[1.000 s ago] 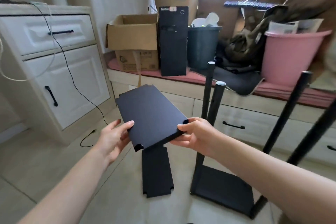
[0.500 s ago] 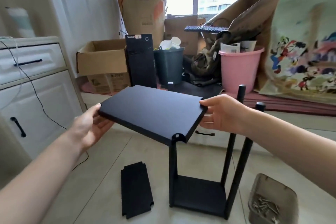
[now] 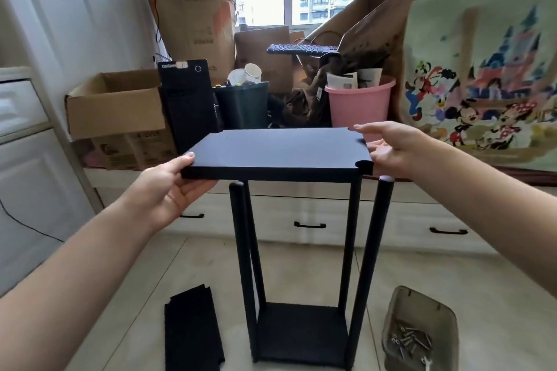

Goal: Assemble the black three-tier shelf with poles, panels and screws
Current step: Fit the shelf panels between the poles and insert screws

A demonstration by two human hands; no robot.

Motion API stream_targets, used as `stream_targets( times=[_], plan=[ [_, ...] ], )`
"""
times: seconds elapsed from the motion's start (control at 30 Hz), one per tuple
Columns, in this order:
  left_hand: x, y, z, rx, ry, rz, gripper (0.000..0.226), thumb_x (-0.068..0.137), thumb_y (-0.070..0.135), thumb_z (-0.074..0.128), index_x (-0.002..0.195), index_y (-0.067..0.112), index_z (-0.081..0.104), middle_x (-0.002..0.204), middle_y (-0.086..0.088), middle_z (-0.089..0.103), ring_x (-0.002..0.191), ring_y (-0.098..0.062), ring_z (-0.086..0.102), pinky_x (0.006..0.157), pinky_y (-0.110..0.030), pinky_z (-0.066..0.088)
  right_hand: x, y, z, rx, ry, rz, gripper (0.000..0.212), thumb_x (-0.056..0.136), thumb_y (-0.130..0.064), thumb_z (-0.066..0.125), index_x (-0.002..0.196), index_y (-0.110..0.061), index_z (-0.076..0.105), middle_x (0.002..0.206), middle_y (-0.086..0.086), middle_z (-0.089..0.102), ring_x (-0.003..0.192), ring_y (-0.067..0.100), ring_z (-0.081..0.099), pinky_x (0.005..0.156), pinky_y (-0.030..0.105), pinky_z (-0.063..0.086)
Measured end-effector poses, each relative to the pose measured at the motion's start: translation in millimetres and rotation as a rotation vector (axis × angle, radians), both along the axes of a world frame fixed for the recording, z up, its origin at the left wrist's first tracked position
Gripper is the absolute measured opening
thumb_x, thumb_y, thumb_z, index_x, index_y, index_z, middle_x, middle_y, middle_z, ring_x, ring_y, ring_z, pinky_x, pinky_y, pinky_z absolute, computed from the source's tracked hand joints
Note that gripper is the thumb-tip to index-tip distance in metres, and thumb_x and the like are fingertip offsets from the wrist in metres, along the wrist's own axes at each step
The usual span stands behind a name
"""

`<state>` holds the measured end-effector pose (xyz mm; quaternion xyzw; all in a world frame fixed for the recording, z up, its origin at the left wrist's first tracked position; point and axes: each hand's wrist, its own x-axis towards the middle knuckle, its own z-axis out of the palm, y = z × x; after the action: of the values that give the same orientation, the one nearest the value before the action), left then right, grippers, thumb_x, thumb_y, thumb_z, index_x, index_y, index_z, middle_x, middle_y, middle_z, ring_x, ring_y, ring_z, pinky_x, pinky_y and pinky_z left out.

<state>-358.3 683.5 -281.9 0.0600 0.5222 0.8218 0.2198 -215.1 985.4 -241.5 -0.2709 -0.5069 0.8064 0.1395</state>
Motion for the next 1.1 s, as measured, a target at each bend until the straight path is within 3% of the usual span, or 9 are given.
stream_targets(
  times=[0.13,0.2,0.33,0.4,0.57,0.7,0.93,1.03,1.1],
  plan=[
    [-3.2,28.5,4.4,0.001,0.012,0.015,0.022,0.103,0.011,0.053,0.115,-0.008,0.057,0.104,-0.023,0.072,0.082,-0.033,0.076,0.057,-0.034,0.061,-7.8,16.9,-8.1,0.054,-0.029,-0.001,0.029,0.093,-0.005,0.057,0.119,0.003,0.051,0.113,0.016,0.065,0.098,0.029,0.069,0.076,0.039,0.058],
    [-6.0,38.2,3.7,0.003,0.012,0.014,0.021,0.103,0.01,0.053,0.113,-0.008,0.057,0.1,-0.023,0.074,0.082,-0.033,0.076,0.058,-0.035,0.062,-13.4,23.6,-15.7,0.185,-0.074,-0.014,0.033,0.092,-0.007,0.063,0.123,-0.003,0.055,0.11,0.011,0.066,0.089,0.024,0.069,0.074,0.036,0.06],
    [-22.3,46.8,8.0,-0.021,0.006,-0.058,0.021,0.1,0.01,0.056,0.115,-0.005,0.056,0.097,-0.024,0.075,0.086,-0.036,0.076,0.059,-0.036,0.062,-24.4,39.6,-22.4,0.261,-0.157,-0.009,0.007,0.097,-0.012,0.06,0.102,-0.008,0.061,0.068,0.003,0.072,0.054,0.014,0.07,0.048,0.029,0.059],
    [-30.0,48.5,8.5,-0.084,0.01,-0.129,0.024,0.098,0.011,0.059,0.118,-0.002,0.056,0.101,-0.024,0.074,0.09,-0.036,0.075,0.063,-0.038,0.063,-28.8,48.6,-23.4,0.26,-0.179,-0.018,0.007,0.099,-0.012,0.056,0.095,-0.008,0.06,0.058,0.0,0.07,0.047,0.012,0.067,0.041,0.024,0.053],
    [-39.9,57.8,-4.0,-0.148,0.004,-0.183,0.029,0.093,0.011,0.066,0.119,0.001,0.06,0.106,-0.024,0.073,0.096,-0.037,0.074,0.075,-0.04,0.063,-35.0,68.9,-39.8,0.223,-0.215,-0.037,0.008,0.098,-0.011,0.054,0.094,-0.008,0.06,0.078,0.002,0.064,0.048,0.011,0.065,0.043,0.023,0.053],
    [-42.4,65.5,-13.8,-0.354,0.183,-0.129,0.031,0.094,0.026,0.067,0.118,0.007,0.067,0.105,-0.014,0.076,0.093,-0.025,0.076,0.086,-0.036,0.055,-33.5,76.1,-48.4,0.211,-0.21,-0.037,0.007,0.097,-0.009,0.053,0.094,-0.006,0.059,0.08,0.003,0.064,0.046,0.011,0.066,0.041,0.021,0.051],
    [-40.0,66.4,-34.9,-0.382,0.164,-0.18,0.034,0.096,0.029,0.064,0.122,0.007,0.064,0.103,-0.014,0.076,0.094,-0.028,0.075,0.087,-0.042,0.056,-32.4,83.4,-55.3,0.242,-0.233,-0.022,0.009,0.097,-0.013,0.054,0.091,-0.009,0.059,0.055,-0.003,0.067,0.045,0.011,0.065,0.043,0.021,0.048],
    [-37.2,65.0,-45.5,-0.381,0.147,-0.163,0.035,0.095,0.032,0.065,0.12,0.008,0.064,0.095,-0.013,0.077,0.086,-0.029,0.075,0.087,-0.045,0.057,-31.8,83.3,-59.9,0.336,-0.27,-0.016,0.01,0.096,-0.021,0.056,0.088,-0.016,0.058,0.051,-0.007,0.063,0.042,0.01,0.06,0.052,0.026,0.041],
    [-35.0,65.7,-48.2,-0.351,0.149,-0.156,0.031,0.095,0.032,0.065,0.114,0.007,0.065,0.083,-0.01,0.075,0.075,-0.026,0.074,0.087,-0.045,0.057,-30.8,82.7,-61.4,0.371,-0.273,-0.025,0.012,0.096,-0.023,0.056,0.085,-0.018,0.056,0.047,-0.008,0.06,0.037,0.009,0.057,0.045,0.023,0.037]
  ],
)
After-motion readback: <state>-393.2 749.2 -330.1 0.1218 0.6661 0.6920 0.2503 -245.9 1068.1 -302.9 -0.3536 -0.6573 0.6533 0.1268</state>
